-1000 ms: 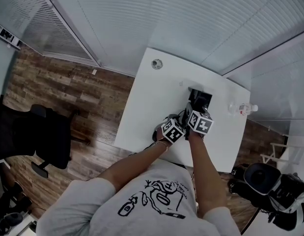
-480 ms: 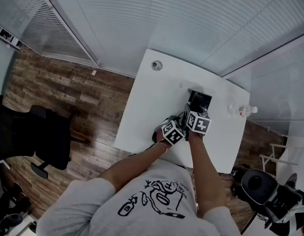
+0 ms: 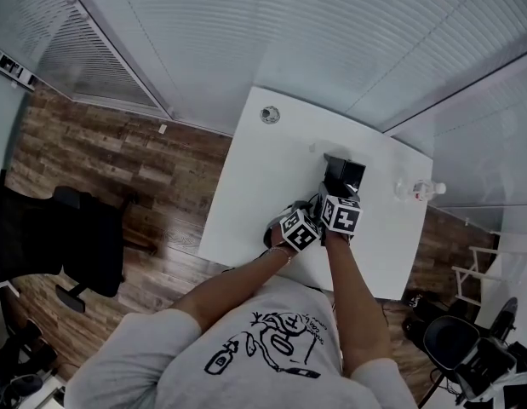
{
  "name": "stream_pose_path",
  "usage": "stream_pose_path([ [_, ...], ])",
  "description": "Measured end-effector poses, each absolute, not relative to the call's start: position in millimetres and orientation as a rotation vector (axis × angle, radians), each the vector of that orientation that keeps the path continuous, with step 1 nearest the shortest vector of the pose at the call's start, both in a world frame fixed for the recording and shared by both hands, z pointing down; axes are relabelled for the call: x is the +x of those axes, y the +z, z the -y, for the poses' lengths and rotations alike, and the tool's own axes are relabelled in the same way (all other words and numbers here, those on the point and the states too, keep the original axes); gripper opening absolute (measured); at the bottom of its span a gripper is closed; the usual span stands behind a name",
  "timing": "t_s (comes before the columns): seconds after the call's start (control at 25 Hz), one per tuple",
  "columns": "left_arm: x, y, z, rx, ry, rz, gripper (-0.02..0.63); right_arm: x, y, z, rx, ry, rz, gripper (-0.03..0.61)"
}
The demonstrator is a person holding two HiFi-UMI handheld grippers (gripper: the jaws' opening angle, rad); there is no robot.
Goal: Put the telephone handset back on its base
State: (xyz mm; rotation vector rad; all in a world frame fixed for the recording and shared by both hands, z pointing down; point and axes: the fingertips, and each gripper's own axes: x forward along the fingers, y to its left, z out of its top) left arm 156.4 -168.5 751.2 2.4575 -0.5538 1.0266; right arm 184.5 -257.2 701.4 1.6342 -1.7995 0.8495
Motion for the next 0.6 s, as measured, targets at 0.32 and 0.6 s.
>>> stream_pose_path([
  [0.32,148.9,748.1,170.6,2.447,1.002,0.557,0.146,191.6,687.7,245.8,1.649,0.844,1.882,0.212],
  [0.6,135.0,724.1,169.7,2.487,0.914,0.564,0.146,214.8,652.6,221.8,1.672,0.792,2.013,0.156],
])
